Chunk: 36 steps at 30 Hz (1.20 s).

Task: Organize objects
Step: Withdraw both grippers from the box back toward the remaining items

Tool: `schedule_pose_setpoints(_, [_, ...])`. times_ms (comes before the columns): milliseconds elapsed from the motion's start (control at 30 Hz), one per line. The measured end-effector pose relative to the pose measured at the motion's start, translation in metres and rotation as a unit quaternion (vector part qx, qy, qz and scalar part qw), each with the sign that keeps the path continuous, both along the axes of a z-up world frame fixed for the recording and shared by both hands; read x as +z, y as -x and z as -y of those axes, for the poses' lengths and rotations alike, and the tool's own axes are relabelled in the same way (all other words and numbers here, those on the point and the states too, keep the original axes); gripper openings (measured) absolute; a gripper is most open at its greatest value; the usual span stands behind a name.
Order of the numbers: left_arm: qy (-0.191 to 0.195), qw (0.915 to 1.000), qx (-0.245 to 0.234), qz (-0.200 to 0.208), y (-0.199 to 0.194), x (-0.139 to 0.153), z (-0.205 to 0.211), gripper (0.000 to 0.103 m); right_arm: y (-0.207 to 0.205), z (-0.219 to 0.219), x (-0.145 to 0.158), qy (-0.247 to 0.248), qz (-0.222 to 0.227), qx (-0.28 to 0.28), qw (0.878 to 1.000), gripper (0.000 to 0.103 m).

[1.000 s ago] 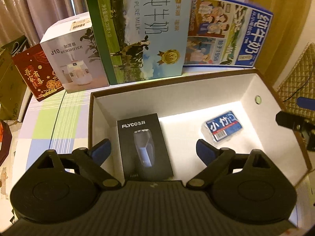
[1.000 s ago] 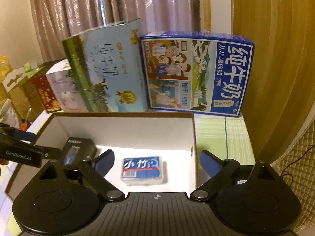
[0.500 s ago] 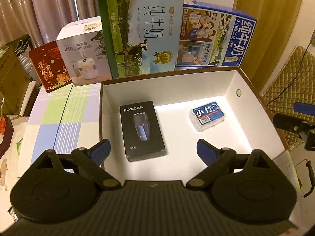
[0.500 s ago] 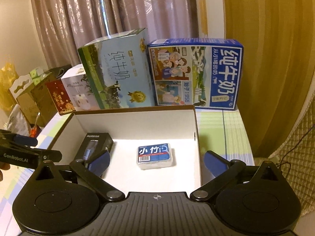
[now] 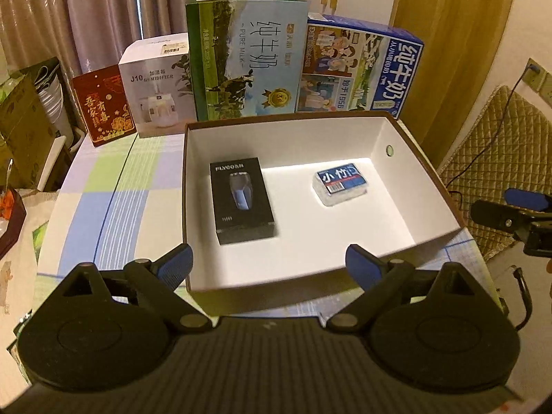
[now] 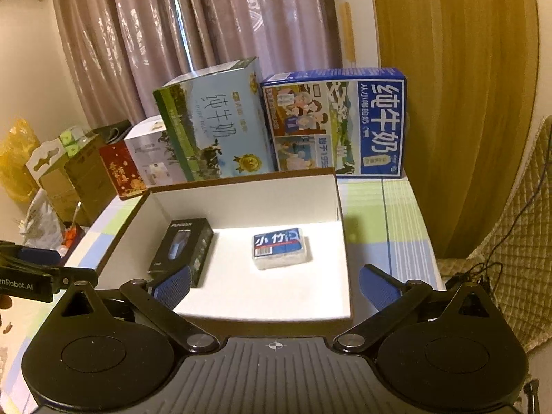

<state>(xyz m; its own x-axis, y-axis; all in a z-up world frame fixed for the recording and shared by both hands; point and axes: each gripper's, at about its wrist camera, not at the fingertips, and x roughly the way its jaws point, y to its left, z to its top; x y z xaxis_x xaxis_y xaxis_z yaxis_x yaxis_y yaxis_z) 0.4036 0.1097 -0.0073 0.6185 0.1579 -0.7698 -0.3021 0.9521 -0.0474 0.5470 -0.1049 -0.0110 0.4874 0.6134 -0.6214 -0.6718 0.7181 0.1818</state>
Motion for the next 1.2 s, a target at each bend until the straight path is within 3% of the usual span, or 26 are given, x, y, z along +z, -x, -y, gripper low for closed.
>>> schedule_pose_setpoints(533, [0.025,0.9996,0.01,-0.008,0.064,-0.004,0.03,0.093,0.048,0.026,0.007,-0.006,-0.016,0.014,1.0,0.101])
schedule_pose_setpoints(833, [0.033,0.9992,0.016,-0.018,0.086,-0.011,0.039,0.093,0.072,0.038,-0.01,0.013,-0.033,0.031,0.999,0.101])
schedule_pose_setpoints(1200, [0.055,0.996,0.029,-0.065,0.105,-0.045,0.049,0.093,0.092,0.044,-0.04,0.036,-0.071,0.051,0.995,0.101])
